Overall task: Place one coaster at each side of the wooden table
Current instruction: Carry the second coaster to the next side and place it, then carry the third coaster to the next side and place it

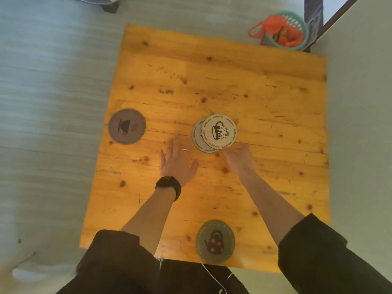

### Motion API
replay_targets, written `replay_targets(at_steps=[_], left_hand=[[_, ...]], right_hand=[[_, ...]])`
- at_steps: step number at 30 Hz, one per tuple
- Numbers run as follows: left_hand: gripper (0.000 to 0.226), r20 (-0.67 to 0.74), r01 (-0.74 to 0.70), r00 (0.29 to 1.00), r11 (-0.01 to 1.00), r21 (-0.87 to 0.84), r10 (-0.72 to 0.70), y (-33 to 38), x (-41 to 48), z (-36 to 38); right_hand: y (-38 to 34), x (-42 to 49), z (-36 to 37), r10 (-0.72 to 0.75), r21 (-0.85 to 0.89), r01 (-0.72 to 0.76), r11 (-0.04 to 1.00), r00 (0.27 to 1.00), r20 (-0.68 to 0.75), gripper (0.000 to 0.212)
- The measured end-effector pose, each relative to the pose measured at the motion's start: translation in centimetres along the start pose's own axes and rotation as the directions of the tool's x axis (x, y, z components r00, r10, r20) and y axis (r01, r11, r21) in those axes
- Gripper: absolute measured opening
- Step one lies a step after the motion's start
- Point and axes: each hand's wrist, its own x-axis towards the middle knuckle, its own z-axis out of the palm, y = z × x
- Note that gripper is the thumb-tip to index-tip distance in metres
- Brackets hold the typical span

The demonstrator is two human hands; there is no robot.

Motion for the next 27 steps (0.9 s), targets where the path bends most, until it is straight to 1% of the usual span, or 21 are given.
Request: replay_targets(at_steps=[3, 5, 8, 10, 12, 13, 16, 17, 18, 20, 23, 24, 26, 27], left_hand=[[0.073, 0.055, -0.062, 0.997, 0.993, 0.105, 0.056, -1.8, 1.9, 0.9], [0.069, 0.043, -0.095, 0.995, 0.984, 0.148, 0.090, -2.9, 2.1, 1.9], [0.068, -0.008, -0.110, 0.994, 0.978, 0.179, 0.113, -3.6, 2.1, 2.9], [0.069, -0.005, -0.111, 0.993, 0.975, 0.192, 0.115, -3.6, 2.3, 3.1], [0.069, 0.017, -0.111, 0.994, 0.974, 0.199, 0.110, -3.6, 2.3, 2.9], [0.069, 0.033, -0.109, 0.994, 0.974, 0.199, 0.105, -3.6, 2.3, 2.7], [0.070, 0.117, -0.085, 0.991, 0.973, 0.214, 0.061, -3.4, 2.5, 2.4], [0.070, 0.152, -0.074, 0.988, 0.973, 0.220, 0.041, -3.3, 2.7, 2.1], [0.069, 0.186, -0.066, 0.982, 0.972, 0.227, 0.024, -3.1, 2.8, 1.8], [0.069, 0.234, -0.061, 0.972, 0.970, 0.234, 0.005, -2.4, 2.8, 1.2], [0.069, 0.240, 0.010, 0.970, 0.988, 0.153, -0.047, -0.6, 2.0, -0.7], [0.064, 0.231, 0.019, 0.972, 0.989, 0.144, -0.052, 0.3, 1.2, -1.3], [0.047, 0.212, -0.018, 0.977, 0.992, 0.122, -0.008, 2.7, -1.3, -1.8], [0.042, 0.216, -0.045, 0.976, 0.997, 0.061, 0.031, 4.2, -2.9, -1.7]], right_hand=[[-1.6, 2.2, 1.7, 0.065, -0.007, -0.066, 0.998, 0.995, -0.079, 0.077], [-2.1, 2.9, 2.7, 0.129, -0.018, -0.133, 0.991, 0.983, -0.129, 0.084], [-2.1, 3.7, 3.7, 0.162, -0.030, -0.171, 0.985, 0.970, -0.183, 0.083], [-2.4, 4.0, 3.8, 0.203, -0.005, -0.207, 0.978, 0.961, -0.189, 0.081], [-2.7, 3.9, 3.7, 0.219, 0.030, -0.217, 0.976, 0.958, -0.187, 0.075], [-2.8, 3.7, 3.5, 0.212, 0.055, -0.205, 0.977, 0.958, -0.192, 0.067], [-2.4, 2.5, 2.8, 0.147, 0.210, -0.109, 0.972, 0.974, -0.174, 0.035], [-2.1, 1.8, 2.5, 0.137, 0.273, -0.092, 0.958, 0.979, -0.151, 0.029], [-1.7, 1.0, 2.1, 0.142, 0.340, -0.094, 0.936, 0.983, -0.118, 0.028], [-0.3, -1.0, 1.0, 0.172, 0.497, -0.135, 0.857, 0.985, -0.029, 0.033], [2.5, -4.8, -1.8, 0.220, 0.714, -0.248, 0.655, 0.966, 0.133, 0.039], [3.6, -6.2, -2.9, 0.216, 0.763, -0.277, 0.584, 0.959, 0.183, 0.039], [6.4, -9.2, -5.1, 0.196, 0.823, -0.311, 0.475, 0.949, 0.245, 0.039], [7.9, -10.6, -6.1, 0.186, 0.843, -0.315, 0.436, 0.948, 0.258, 0.038]])
